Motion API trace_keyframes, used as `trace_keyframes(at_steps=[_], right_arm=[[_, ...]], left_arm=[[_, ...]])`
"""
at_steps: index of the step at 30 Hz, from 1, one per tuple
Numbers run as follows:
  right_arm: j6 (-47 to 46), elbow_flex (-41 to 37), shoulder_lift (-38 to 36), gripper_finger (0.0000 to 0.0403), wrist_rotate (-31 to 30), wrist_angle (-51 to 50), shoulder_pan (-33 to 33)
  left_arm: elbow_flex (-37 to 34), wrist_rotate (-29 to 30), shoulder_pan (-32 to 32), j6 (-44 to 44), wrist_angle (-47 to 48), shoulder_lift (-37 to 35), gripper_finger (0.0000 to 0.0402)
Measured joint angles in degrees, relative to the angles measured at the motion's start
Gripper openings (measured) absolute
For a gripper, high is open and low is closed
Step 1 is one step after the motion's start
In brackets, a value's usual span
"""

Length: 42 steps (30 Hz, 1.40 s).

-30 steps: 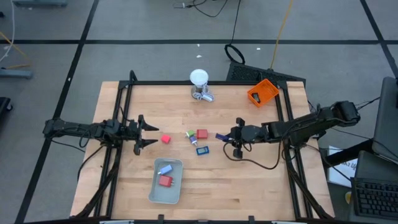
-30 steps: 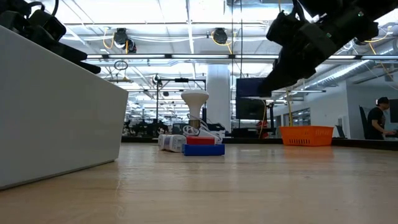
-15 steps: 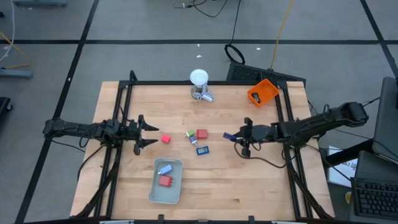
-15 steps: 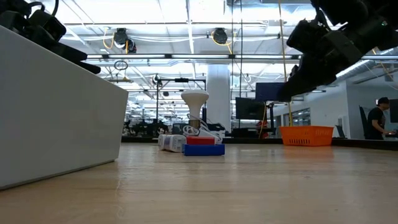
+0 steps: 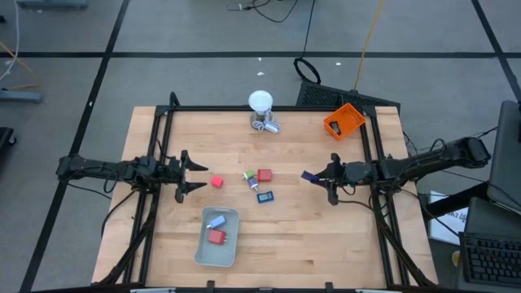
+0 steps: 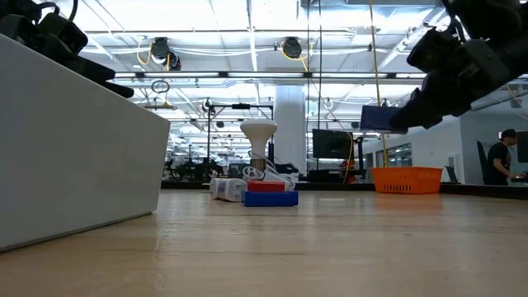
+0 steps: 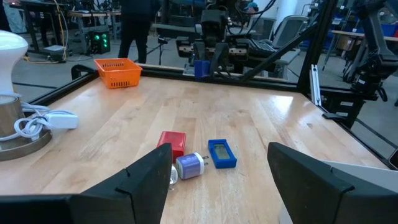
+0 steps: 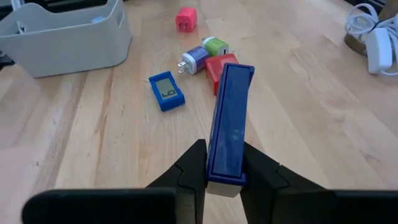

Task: Pick & Place Office items
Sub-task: Put the top blue digital clock into the orange bin

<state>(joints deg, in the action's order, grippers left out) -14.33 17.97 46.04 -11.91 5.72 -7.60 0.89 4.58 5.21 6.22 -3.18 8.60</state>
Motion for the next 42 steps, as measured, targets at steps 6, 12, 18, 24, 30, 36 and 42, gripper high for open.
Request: trace_keyframes(at_steps=[6,12,18,24,30,36,42], right_arm=[[-0.4,-1.6,-2.5,0.0059,-1.7,0.1,0.0],[-2.2,-2.3,-2.5,0.0060,-5.4,0.0,0.3],[-4.2,-2.3,-2.5,0.0060,-8.6,0.0,1.8],[-7.0,-2.3,-2.5,0.0060,-11.6,0.0,3.3],[-9.3,-2.3,-2.5,0.0061,-12.5,0.0,4.9],[-11.2,-2.3,-2.5,0.0061,-16.3,0.0,5.8],[-12.1,-2.3,-2.5,0.0061,-22.0,0.0,5.8]], left_arm=[[0.0,0.0,0.0,0.0,0.0,0.0,0.0269],[0.0,0.0,0.0,0.0,0.0,0.0,0.0269],[0.0,0.0,0.0,0.0,0.0,0.0,0.0269],[0.0,0.0,0.0,0.0,0.0,0.0,0.0269],[0.0,0.0,0.0,0.0,0.0,0.0,0.0269],[0.0,0.0,0.0,0.0,0.0,0.0,0.0269],[0.0,0.0,0.0,0.0,0.0,0.0,0.0269]])
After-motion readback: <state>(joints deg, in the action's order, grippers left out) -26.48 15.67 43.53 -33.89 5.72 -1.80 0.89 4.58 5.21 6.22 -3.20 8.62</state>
